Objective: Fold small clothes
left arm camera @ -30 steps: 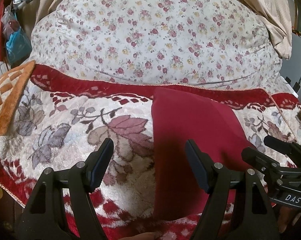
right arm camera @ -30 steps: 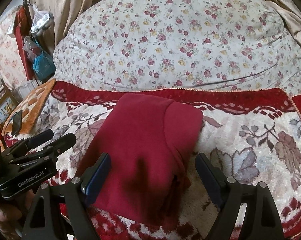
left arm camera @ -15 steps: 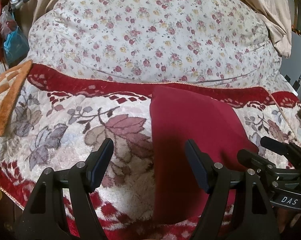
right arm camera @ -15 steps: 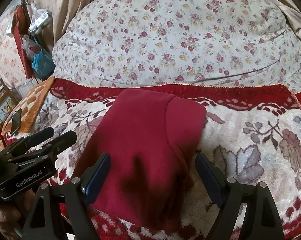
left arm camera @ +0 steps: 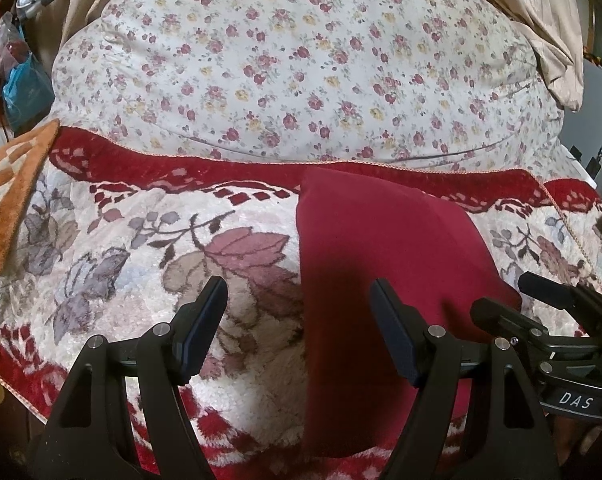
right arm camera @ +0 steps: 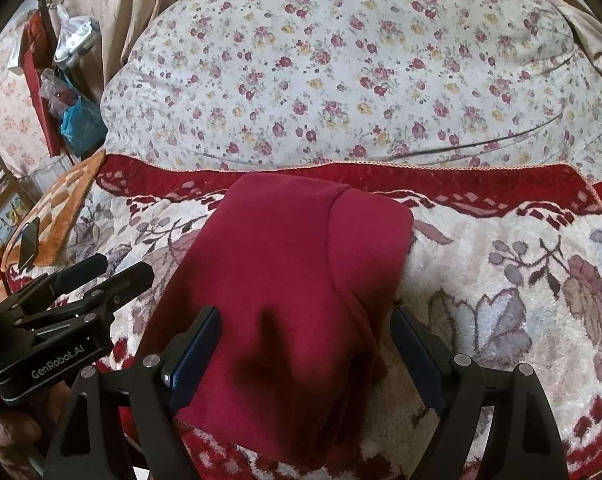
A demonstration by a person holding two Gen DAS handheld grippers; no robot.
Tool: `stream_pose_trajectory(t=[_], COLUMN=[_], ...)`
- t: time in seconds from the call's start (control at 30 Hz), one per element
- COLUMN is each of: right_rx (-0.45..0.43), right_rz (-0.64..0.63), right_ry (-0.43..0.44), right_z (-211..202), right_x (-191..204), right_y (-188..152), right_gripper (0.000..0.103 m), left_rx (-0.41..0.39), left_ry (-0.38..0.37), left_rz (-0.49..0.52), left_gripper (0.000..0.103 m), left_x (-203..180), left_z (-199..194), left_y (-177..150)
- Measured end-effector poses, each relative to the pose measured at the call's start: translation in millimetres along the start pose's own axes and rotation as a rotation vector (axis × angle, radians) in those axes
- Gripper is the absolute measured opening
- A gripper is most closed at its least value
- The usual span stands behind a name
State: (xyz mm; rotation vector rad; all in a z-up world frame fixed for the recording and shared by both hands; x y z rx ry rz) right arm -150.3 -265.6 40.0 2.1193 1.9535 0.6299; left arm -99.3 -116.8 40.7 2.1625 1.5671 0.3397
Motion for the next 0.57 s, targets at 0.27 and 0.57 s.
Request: stream_pose_trajectory(t=[0.27, 0.57], right_rx=[0.013, 0.014], right_rz=[-0.002, -0.011], right_ry=[-0.002, -0.002], right_z=[3.8, 5.7], right_x=[-2.7, -4.0], right_y=[1.2, 3.3], right_gripper=[0.084, 0.084], left_rx=[0.008, 0.004], left_ry=[-0.006, -0.002], left_rz=[0.006, 0.021], left_gripper=[0.074, 0.074], left_x=[0.0, 2.7], left_z=[4.4, 8.3], left_y=[1.8, 4.1])
Point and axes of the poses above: each gripper's, at about its wrist camera, not at the fingertips, and z roughly the way its jaws point, x to its left, y to its top, the point moved 10 cm from there along z, roughly the way its jaws point, and after that the axes turned 15 degrees about x, right-handed, at the moved point
